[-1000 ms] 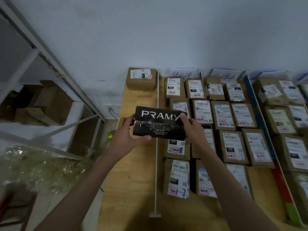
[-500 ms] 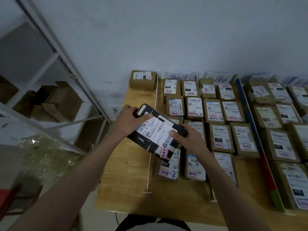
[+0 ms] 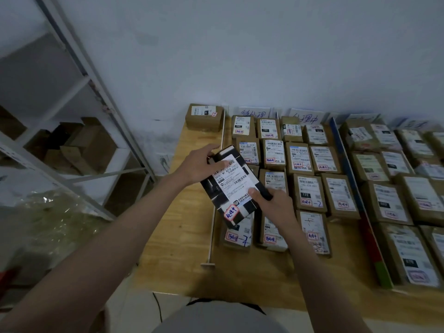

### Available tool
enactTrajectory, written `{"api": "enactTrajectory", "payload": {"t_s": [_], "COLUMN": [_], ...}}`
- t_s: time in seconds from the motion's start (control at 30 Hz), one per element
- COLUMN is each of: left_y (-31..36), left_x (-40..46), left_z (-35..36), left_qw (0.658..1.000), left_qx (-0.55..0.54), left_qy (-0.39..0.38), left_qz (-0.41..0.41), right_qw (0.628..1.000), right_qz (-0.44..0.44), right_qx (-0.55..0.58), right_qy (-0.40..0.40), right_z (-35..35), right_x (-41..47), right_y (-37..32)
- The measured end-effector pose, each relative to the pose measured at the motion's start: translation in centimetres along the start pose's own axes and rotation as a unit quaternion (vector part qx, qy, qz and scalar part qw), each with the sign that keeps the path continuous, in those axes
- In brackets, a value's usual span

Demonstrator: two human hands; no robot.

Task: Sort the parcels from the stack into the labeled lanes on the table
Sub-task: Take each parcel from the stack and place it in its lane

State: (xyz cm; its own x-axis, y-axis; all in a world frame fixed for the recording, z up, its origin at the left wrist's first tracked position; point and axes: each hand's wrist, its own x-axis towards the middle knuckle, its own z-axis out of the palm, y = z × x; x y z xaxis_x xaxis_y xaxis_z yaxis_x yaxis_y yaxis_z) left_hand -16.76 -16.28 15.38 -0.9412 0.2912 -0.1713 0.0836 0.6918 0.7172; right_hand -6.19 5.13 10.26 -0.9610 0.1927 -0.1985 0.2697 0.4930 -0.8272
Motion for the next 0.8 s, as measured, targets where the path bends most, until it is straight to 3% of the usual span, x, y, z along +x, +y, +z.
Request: {"api": "enactTrajectory", "payload": {"t_s": [0.3, 0.5, 0.8], "left_y": [-3.8, -5.8, -1.4], "left_x": [-2.4, -3.5, -3.9], "left_z": [0.9, 5.1, 13.0], "left_qw": [0.973, 0.964, 0.962], "left_qx": [0.189, 0.239, 0.221], "left_qy": [0.122, 0.093, 0.022], "left_qz": [0.050, 0.067, 0.161], "right_qw": [0.990, 0.977, 0.947], "right_qz": [0.087, 0.140, 0.223], "right_qx": [0.062, 0.053, 0.059], "right_qy": [0.098, 0.149, 0.223], "right_z": [1.4, -0.4, -5.9], "right_x": [-2.5, -4.6, -9.1], "right_y": [-0.5, 0.8, 6.0]}}
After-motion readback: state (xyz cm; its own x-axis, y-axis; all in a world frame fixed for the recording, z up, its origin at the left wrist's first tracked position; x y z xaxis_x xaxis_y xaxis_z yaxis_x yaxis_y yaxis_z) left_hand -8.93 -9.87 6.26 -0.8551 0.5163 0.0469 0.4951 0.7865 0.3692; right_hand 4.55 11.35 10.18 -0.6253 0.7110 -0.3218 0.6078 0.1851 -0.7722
